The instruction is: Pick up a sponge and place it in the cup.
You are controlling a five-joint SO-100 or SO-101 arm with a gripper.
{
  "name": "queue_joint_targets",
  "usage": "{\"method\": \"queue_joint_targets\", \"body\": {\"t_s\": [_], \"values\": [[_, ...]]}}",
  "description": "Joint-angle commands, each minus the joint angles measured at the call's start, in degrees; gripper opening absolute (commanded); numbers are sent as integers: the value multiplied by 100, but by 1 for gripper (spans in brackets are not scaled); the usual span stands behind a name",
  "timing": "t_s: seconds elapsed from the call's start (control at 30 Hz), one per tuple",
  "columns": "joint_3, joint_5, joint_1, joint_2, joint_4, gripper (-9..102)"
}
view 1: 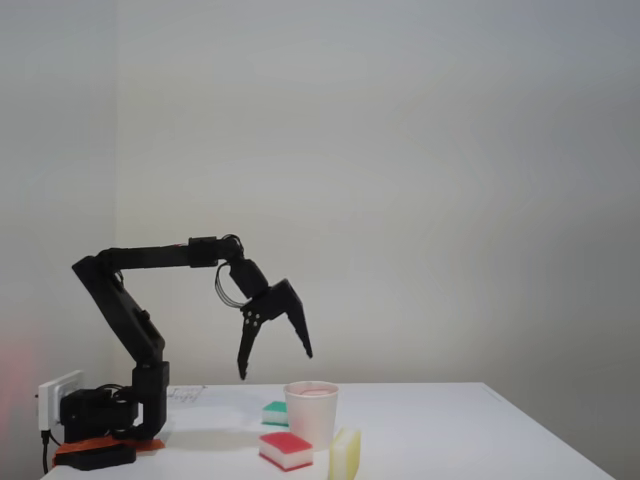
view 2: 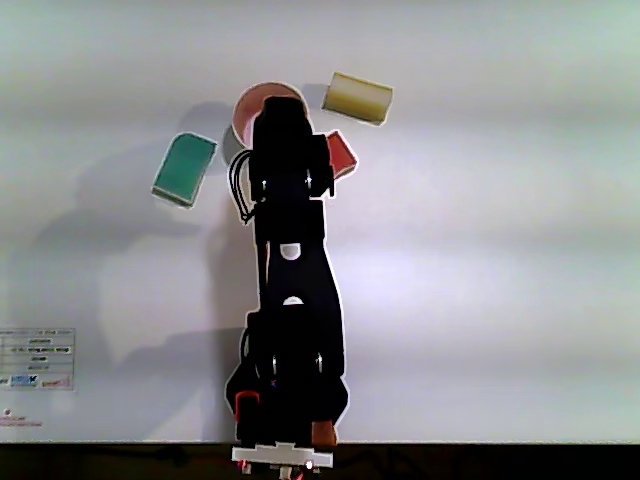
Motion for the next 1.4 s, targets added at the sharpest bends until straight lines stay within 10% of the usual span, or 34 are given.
{"method": "queue_joint_targets", "body": {"t_s": [0.0, 0.27, 0.57, 1.37], "values": [[-35, 53, -79, 158, 26, 49], [-44, 53, -70, 193, 79, 43], [53, 105, -26, 598, 387, 0], [3639, 88, 325, 3990, 53, 0]]}}
